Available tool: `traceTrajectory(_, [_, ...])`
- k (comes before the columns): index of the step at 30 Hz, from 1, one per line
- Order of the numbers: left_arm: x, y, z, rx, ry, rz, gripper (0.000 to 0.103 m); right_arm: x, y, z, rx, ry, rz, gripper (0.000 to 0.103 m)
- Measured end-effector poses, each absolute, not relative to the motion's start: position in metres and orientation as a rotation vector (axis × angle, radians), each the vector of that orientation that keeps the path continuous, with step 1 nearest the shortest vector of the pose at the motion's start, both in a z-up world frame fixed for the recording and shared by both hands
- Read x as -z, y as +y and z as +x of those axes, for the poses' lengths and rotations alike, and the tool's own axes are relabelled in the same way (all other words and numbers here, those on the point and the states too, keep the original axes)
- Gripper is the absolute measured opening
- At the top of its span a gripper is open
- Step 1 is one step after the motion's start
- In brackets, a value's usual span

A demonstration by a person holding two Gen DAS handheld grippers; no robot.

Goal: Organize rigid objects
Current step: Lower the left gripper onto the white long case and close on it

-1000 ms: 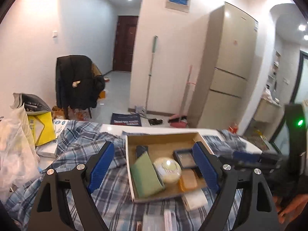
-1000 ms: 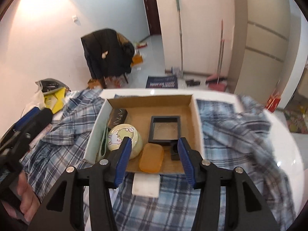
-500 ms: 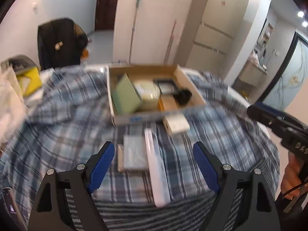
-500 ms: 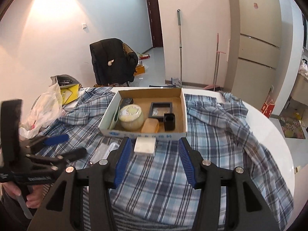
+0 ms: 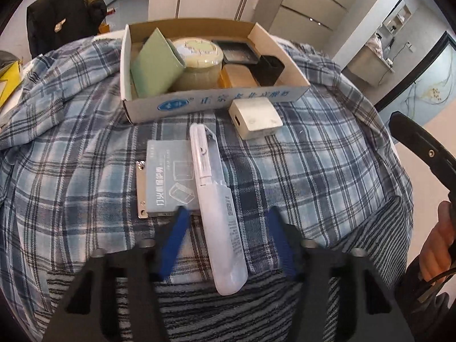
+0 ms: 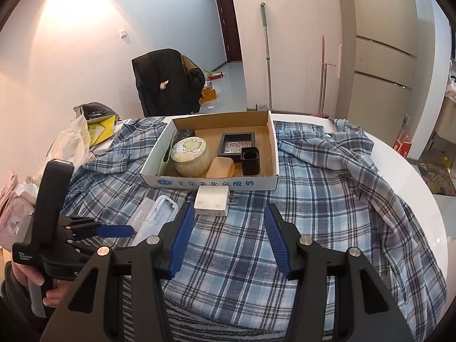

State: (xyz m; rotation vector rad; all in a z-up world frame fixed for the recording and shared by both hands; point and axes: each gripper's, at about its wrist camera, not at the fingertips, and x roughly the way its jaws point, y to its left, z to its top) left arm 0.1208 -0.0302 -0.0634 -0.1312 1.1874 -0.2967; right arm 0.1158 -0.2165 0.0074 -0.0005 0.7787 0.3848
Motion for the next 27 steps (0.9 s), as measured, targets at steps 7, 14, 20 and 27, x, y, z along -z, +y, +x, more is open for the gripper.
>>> traceTrajectory(7, [0.072, -0.031, 0.126, 0.265, 1.212, -0.124, 0.031, -0.007, -0.221, 0.116, -0.391, 0.77, 0.008, 0.05])
traceTrajectory(14, [0.081, -0.047, 0.133, 0.256, 1.234, -0.056, 0.031, -0.002, -0.223, 0.117, -0.397, 0.783, 0.011, 0.05])
traceTrajectory(20, [0.086, -0.054, 0.136, 0.215, 1.204, -0.02, 0.024, 0.0, -0.225, 0.116, -0.4, 0.785, 0.006, 0.05])
traceTrajectory(27, [0.075, -0.054, 0.125, 0.227, 1.137, -0.007, 0.019, 0.004, -0.226, 0.12, -0.383, 0.801, 0.011, 0.05])
